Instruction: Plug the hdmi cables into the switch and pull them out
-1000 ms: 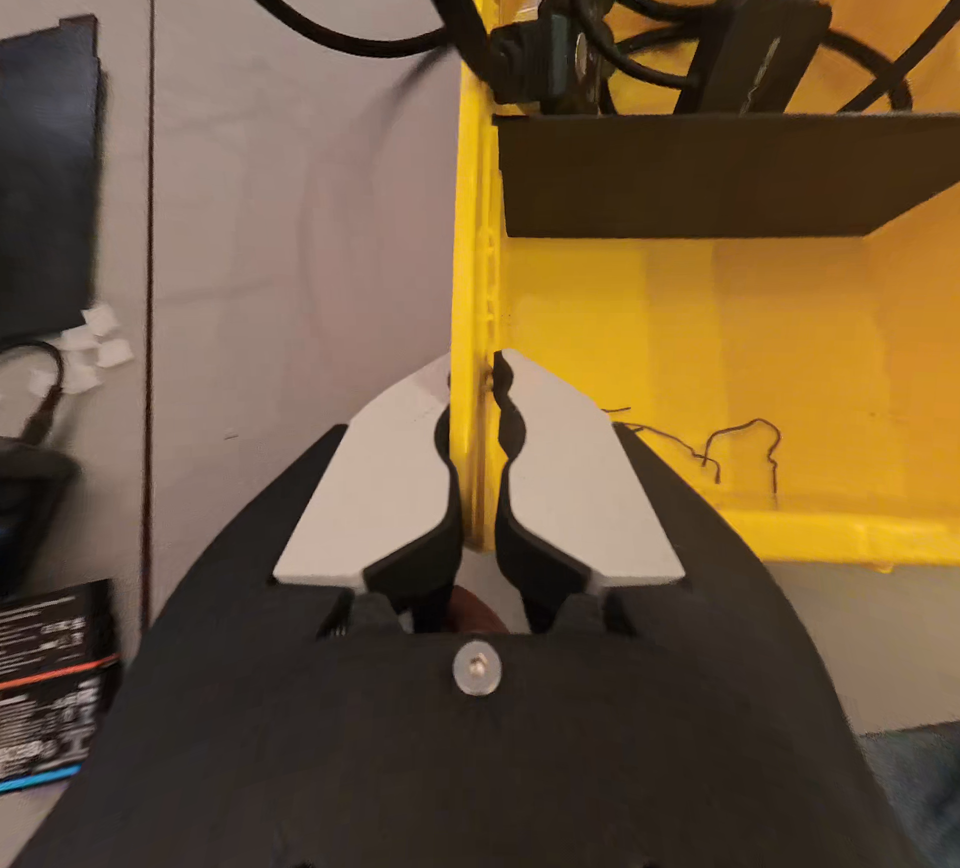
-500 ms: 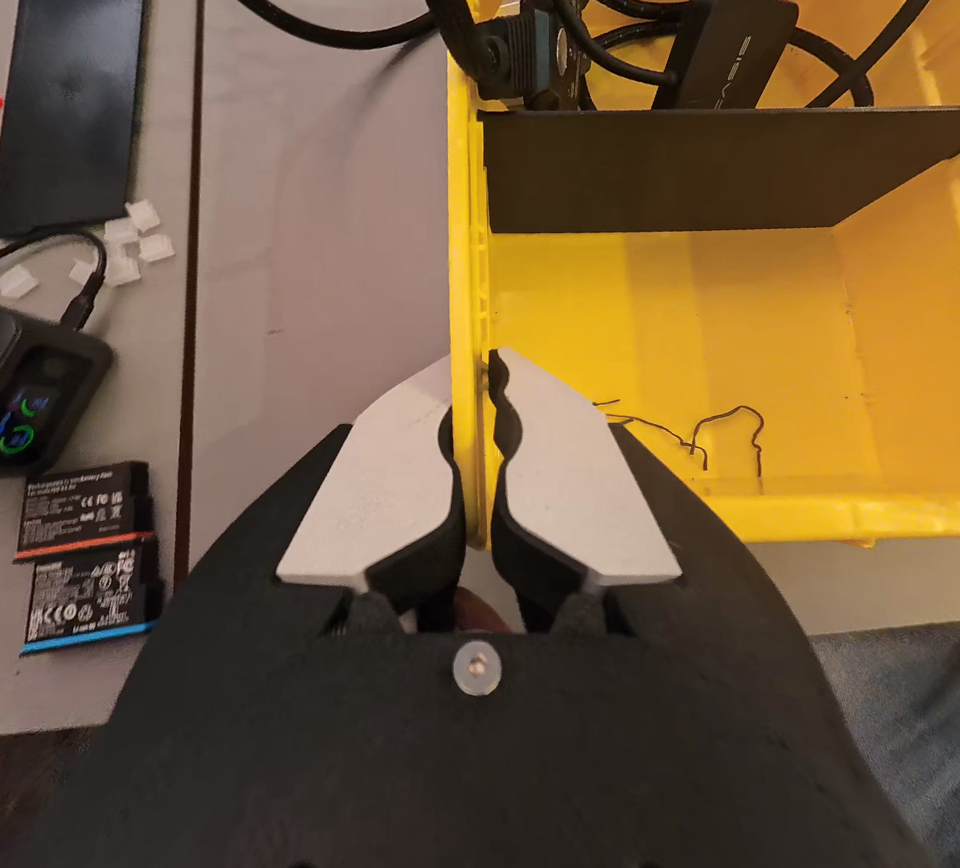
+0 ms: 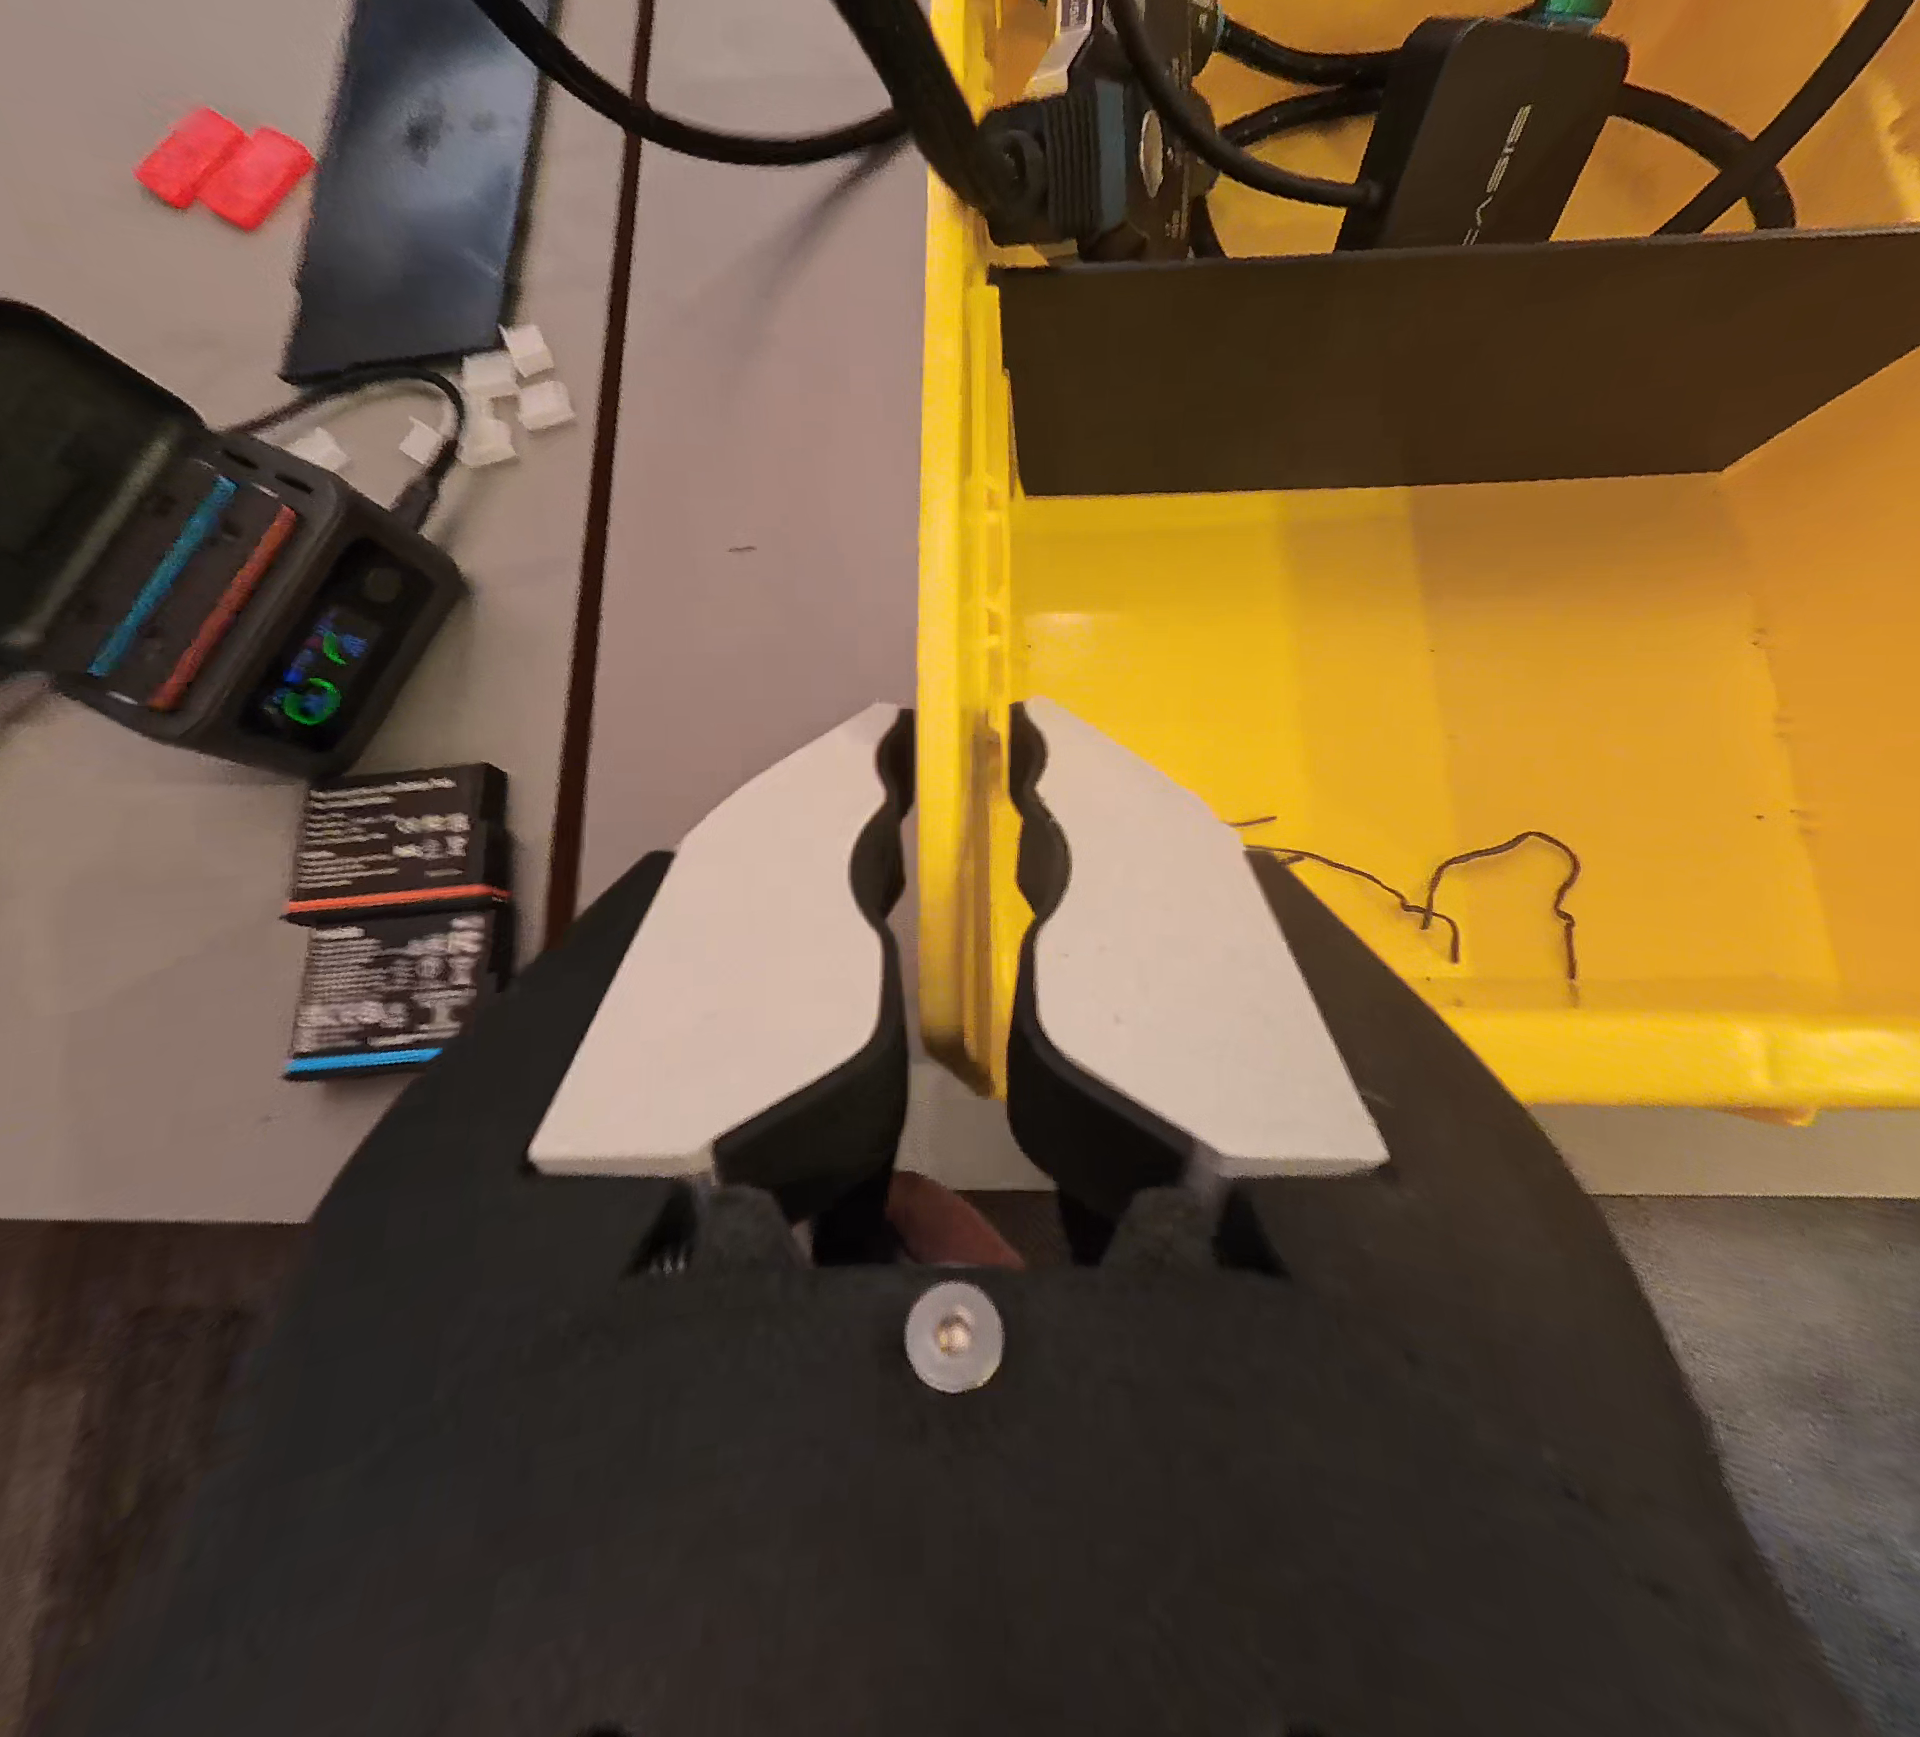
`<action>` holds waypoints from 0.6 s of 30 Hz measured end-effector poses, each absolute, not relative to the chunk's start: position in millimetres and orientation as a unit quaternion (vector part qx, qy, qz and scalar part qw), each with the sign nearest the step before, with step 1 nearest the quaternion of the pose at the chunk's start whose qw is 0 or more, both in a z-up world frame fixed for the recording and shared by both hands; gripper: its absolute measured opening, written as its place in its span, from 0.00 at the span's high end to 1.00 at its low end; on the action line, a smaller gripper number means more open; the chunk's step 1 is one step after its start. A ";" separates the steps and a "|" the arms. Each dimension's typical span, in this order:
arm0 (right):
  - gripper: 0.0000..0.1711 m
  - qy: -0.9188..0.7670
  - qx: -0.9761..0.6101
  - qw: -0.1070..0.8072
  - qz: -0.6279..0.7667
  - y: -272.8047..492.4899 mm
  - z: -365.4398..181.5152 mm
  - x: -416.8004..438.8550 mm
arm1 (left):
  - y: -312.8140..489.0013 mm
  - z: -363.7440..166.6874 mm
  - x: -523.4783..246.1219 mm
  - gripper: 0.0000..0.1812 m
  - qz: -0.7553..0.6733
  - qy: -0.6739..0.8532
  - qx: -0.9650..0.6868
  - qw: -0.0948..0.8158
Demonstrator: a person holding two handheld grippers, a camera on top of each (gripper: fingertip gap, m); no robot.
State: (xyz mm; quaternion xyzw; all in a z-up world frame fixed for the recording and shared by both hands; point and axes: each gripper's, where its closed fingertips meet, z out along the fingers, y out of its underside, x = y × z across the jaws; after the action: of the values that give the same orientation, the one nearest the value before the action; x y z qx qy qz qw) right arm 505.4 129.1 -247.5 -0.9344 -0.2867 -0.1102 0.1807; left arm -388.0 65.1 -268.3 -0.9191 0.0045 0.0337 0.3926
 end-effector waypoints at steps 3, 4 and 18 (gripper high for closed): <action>0.72 -0.273 -0.924 0.236 -0.125 133.6 -222.3 498.9 | 61.1 -246.9 -398.9 0.83 0.099 0.030 -0.906 0.410; 0.70 -0.270 -0.919 0.257 -0.129 134.9 -211.1 494.1 | 61.2 -237.1 -400.0 0.83 0.113 0.037 -0.897 0.426; 0.74 -0.477 -0.783 0.399 -0.003 126.7 -150.8 251.6 | 118.9 -185.6 -335.9 0.76 0.331 0.297 -0.775 0.450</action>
State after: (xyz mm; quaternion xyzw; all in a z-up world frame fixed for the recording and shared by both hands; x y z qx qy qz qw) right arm 251.6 126.7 -150.8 -0.7834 -0.4769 -0.0028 0.3986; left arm -335.9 118.9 -185.6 -0.7748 0.2966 0.3308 0.4497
